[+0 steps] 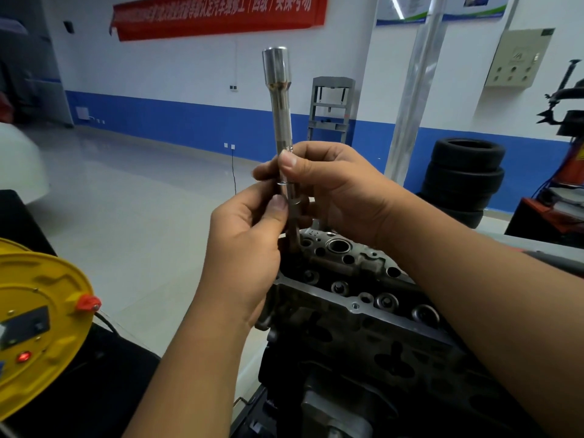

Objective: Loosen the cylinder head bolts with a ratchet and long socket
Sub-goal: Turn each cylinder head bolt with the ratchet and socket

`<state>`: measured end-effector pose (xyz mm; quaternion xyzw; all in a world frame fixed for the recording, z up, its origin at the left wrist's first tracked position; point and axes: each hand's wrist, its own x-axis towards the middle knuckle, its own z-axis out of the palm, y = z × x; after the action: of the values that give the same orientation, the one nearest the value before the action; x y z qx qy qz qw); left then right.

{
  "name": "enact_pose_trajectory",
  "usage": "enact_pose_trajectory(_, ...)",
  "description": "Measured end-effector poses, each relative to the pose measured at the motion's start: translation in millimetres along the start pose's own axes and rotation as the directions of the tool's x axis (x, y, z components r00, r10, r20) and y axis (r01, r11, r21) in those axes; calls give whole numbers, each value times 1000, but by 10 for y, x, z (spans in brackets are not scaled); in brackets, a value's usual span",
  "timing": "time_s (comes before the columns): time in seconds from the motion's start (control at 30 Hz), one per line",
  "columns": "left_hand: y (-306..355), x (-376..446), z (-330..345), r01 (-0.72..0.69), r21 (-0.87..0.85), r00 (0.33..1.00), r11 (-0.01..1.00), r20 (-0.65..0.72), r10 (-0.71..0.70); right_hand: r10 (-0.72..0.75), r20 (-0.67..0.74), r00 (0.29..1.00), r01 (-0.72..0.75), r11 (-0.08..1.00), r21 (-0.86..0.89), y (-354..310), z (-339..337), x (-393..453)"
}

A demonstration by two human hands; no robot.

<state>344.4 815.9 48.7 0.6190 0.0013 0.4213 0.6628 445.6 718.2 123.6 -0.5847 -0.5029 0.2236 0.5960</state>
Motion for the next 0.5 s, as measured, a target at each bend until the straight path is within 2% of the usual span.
enact_pose_trajectory(0.1, 13, -13, 12, -39, 40, 996, 998, -78, 42, 18, 47, 999, -18, 1000, -14, 4, 5, 9)
enact_pose_trajectory(0.23, 0, -34, 6, -54, 38, 985, 998, -164, 60, 8, 13, 1000, -8, 1000, -27, 18, 28, 19)
enact_pose_trajectory(0.4, 14, 2, 6, 12, 17, 1000, 1000, -13, -12, 15, 2, 1000, -15, 1000, -20, 10, -17, 0)
enact_pose_trajectory(0.5, 9, 0, 7, -13, 51, 998, 999, -55, 16, 22, 16, 1000, -22, 1000, -22, 8, -5, 0)
